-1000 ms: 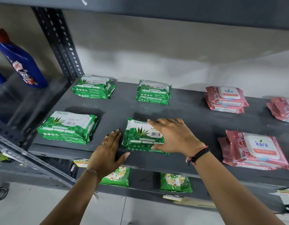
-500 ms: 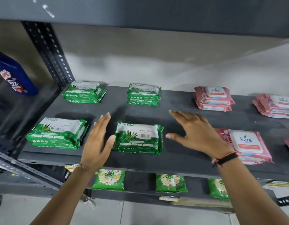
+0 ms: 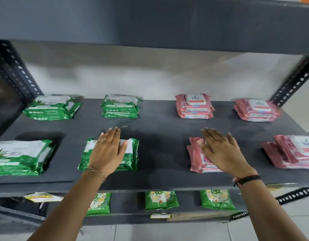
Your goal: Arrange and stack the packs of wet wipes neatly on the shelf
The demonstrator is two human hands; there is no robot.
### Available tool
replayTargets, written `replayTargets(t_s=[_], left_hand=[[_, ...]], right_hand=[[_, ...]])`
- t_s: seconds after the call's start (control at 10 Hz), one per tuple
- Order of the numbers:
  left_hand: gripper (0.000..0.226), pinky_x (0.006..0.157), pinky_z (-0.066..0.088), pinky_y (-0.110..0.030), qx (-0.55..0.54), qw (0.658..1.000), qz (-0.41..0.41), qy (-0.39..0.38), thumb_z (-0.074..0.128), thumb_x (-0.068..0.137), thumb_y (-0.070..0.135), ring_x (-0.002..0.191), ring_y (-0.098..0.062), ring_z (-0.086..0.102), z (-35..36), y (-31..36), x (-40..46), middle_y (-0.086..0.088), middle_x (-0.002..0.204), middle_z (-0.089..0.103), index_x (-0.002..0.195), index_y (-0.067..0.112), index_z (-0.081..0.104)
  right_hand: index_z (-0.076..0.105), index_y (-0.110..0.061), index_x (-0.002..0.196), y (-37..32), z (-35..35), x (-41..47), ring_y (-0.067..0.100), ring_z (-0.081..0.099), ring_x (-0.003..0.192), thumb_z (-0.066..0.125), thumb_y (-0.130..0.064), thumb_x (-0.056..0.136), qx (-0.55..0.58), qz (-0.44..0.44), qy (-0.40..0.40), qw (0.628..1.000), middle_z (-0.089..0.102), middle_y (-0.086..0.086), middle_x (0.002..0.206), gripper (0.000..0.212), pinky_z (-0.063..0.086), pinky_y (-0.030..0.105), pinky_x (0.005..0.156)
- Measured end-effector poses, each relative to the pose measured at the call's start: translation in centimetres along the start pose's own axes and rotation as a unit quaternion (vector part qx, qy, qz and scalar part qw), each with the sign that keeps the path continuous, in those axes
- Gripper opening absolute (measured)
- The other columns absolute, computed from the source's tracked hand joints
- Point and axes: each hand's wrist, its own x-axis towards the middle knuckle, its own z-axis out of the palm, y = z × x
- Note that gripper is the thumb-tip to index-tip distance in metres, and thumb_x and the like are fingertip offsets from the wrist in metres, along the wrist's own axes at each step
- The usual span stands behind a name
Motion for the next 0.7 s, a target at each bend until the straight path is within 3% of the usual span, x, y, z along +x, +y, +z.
replayTargets(t_s=[0.2,0.4,0.5,0.6,0.7], left_hand=[[0.074,0.103,0.021,-0.044,0.004,1.0,-0.001,-0.024,0.012,0.086,0.046,0.12,-0.036,0.042,0.6,-0.1,0.0,-0.025,0.13,0.046,0.125,-0.009,0.043],[0.077,0.107,-0.002,-0.031,0.021,0.999,-0.012,-0.048,0.003,0.085,0.052,0.133,-0.024,0.017,0.1,0.2,0.2,-0.016,0.147,0.022,0.137,-0.002,0.021],[0.055,0.104,-0.011,-0.028,0.011,0.996,-0.042,-0.074,0.019,0.098,0.036,0.135,-0.019,0.002,-0.4,0.5,0.0,-0.013,0.15,0.009,0.139,0.001,0.009],[0.056,0.104,-0.01,-0.027,0.005,0.999,-0.04,-0.029,0.021,0.098,0.037,0.135,-0.021,0.003,-1.2,1.2,-0.5,-0.015,0.149,0.011,0.139,-0.001,0.011],[0.072,0.105,-0.001,-0.033,-0.001,0.999,0.006,0.038,0.014,0.087,0.047,0.133,-0.027,0.015,-1.5,3.0,-1.1,-0.021,0.144,0.024,0.136,-0.006,0.021]], right_hand=[[0.043,-0.018,0.131,0.0,1.1,-0.1,0.024,0.045,0.128,0.005,-0.053,0.077,0.009,-0.014,0.05,0.999,0.052,0.003,0.137,0.074,0.025,0.047,0.11],[0.033,-0.022,0.136,0.2,0.5,-0.2,0.021,0.036,0.133,0.004,-0.053,0.081,0.013,-0.022,0.019,1.0,0.043,0.0,0.144,0.07,0.019,0.044,0.113],[0.025,-0.021,0.139,0.2,0.1,-0.4,0.021,0.028,0.138,0.022,-0.044,0.094,0.029,-0.015,-0.011,0.999,0.034,0.001,0.149,0.051,0.011,0.047,0.116],[0.015,-0.018,0.143,0.5,-0.4,-0.6,0.019,0.017,0.142,0.024,-0.044,0.095,0.033,-0.035,-0.004,0.999,0.021,0.002,0.154,0.055,0.002,0.049,0.116],[0.013,-0.014,0.143,0.6,-1.4,-1.5,0.019,0.016,0.142,0.027,-0.042,0.095,0.026,-0.047,0.037,0.998,0.02,0.005,0.154,0.057,0.002,0.047,0.116]])
